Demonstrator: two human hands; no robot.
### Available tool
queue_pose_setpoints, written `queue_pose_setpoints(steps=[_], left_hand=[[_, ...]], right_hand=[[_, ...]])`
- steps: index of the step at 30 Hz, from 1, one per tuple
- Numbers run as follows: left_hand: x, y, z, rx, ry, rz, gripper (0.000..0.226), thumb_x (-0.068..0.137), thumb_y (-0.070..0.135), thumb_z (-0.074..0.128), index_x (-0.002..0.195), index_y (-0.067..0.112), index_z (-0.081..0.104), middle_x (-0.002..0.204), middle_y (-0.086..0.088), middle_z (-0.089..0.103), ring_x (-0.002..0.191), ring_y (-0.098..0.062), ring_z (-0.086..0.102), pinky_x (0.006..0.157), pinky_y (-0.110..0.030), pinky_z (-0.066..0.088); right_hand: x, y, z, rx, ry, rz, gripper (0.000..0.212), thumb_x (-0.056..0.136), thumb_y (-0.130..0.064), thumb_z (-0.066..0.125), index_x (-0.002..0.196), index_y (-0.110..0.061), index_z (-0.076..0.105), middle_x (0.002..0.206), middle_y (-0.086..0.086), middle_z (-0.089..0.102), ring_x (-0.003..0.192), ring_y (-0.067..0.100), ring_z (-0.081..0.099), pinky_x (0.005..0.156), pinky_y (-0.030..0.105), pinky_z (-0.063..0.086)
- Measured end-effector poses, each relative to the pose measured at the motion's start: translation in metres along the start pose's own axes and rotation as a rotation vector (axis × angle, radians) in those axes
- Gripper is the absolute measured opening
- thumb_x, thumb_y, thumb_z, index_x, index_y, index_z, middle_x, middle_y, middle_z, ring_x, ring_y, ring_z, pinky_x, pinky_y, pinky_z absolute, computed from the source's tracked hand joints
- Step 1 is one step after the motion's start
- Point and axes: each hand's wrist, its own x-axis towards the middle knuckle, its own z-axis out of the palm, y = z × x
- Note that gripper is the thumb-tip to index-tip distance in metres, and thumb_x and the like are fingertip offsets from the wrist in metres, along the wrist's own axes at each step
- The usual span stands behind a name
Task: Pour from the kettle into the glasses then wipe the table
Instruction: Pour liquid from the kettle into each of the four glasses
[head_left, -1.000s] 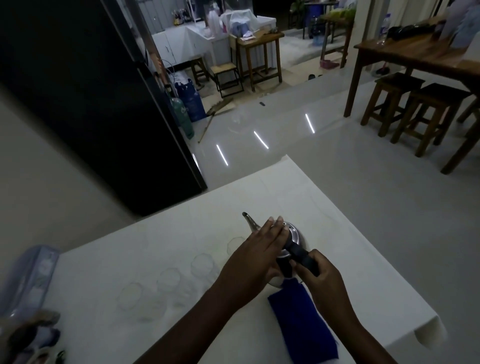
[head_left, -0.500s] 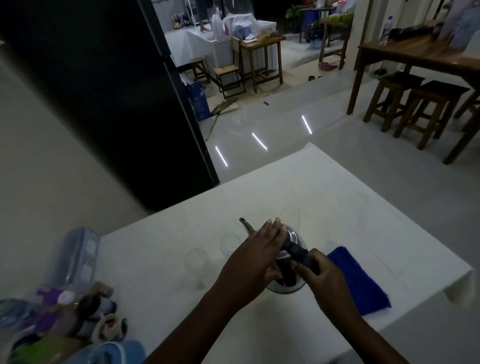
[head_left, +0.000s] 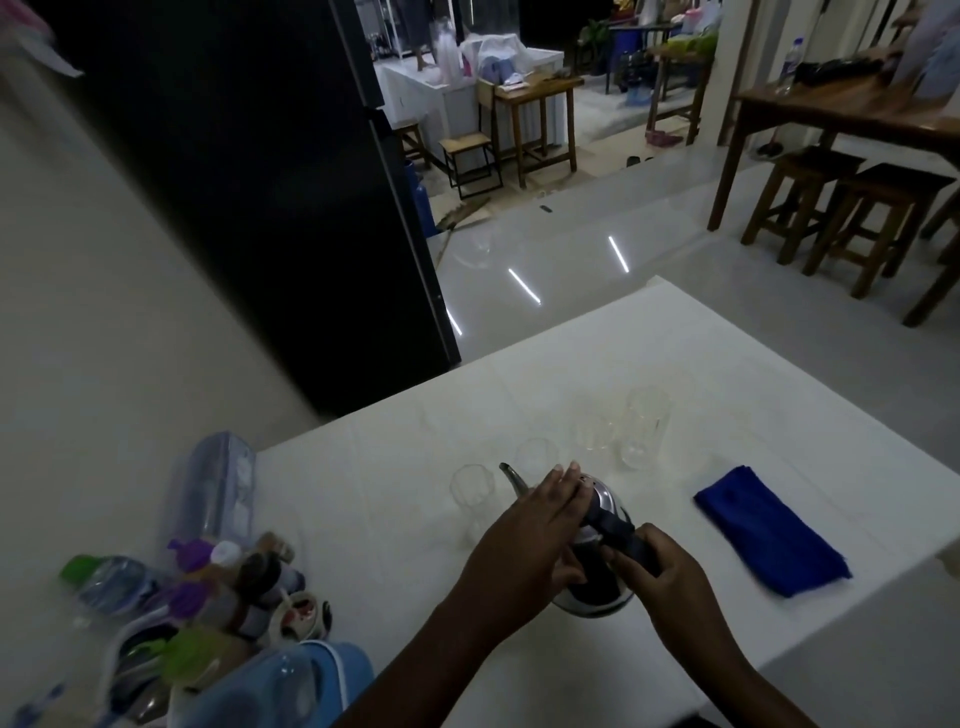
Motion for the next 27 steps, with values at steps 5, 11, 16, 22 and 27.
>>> queue_pose_setpoints(steps=[5,11,16,22,27], left_hand=[[-0.009,-0.012,0.007,-0.033,0.008,-0.025,0.090,0.079,0.028,0.072,0.148,0.017,0.015,0.158,-0.003,0.010,0.142,-0.011,0.000,0.112,-0.026,0.008],[-0.013,-0.027,0.018,-0.069,0.006,-0.084,0.091,0.080,0.031,0.072,0.149,0.017,0.013,0.156,0.003,0.004,0.142,-0.006,-0.003,0.112,-0.023,0.009],[-0.015,-0.035,0.023,-0.097,0.020,-0.118,0.093,0.077,0.031,0.074,0.148,0.017,0.017,0.154,0.007,0.003,0.140,-0.004,-0.001,0.110,-0.020,0.012],[-0.016,-0.039,0.031,-0.098,0.049,-0.145,0.094,0.077,0.035,0.075,0.148,0.018,0.016,0.155,0.007,0.004,0.142,-0.005,0.001,0.110,-0.023,0.018],[-0.014,-0.041,0.030,-0.110,0.071,-0.152,0.093,0.077,0.035,0.075,0.148,0.017,0.019,0.156,0.005,0.008,0.142,-0.007,0.003,0.110,-0.025,0.022]], right_hand=[[0.000,-0.001,0.011,-0.013,-0.020,0.000,0.024,0.080,-0.023,0.069,0.063,-0.018,0.053,0.052,-0.007,0.055,0.050,0.002,0.047,0.048,0.013,0.039],[0.008,0.000,0.020,-0.073,-0.042,-0.005,0.022,0.080,-0.025,0.069,0.067,-0.014,0.055,0.056,-0.002,0.055,0.050,0.003,0.048,0.049,0.014,0.039],[0.015,0.002,0.025,-0.157,-0.065,0.000,0.023,0.080,-0.031,0.067,0.069,-0.016,0.055,0.058,-0.001,0.056,0.055,0.009,0.049,0.052,0.023,0.039],[0.019,-0.005,0.024,-0.186,-0.091,-0.004,0.027,0.081,-0.031,0.067,0.063,-0.024,0.049,0.055,-0.005,0.051,0.052,0.006,0.045,0.051,0.023,0.035],[0.021,-0.012,0.022,-0.212,-0.105,-0.025,0.024,0.080,-0.033,0.067,0.065,-0.030,0.049,0.058,-0.008,0.054,0.055,0.004,0.049,0.051,0.019,0.035]])
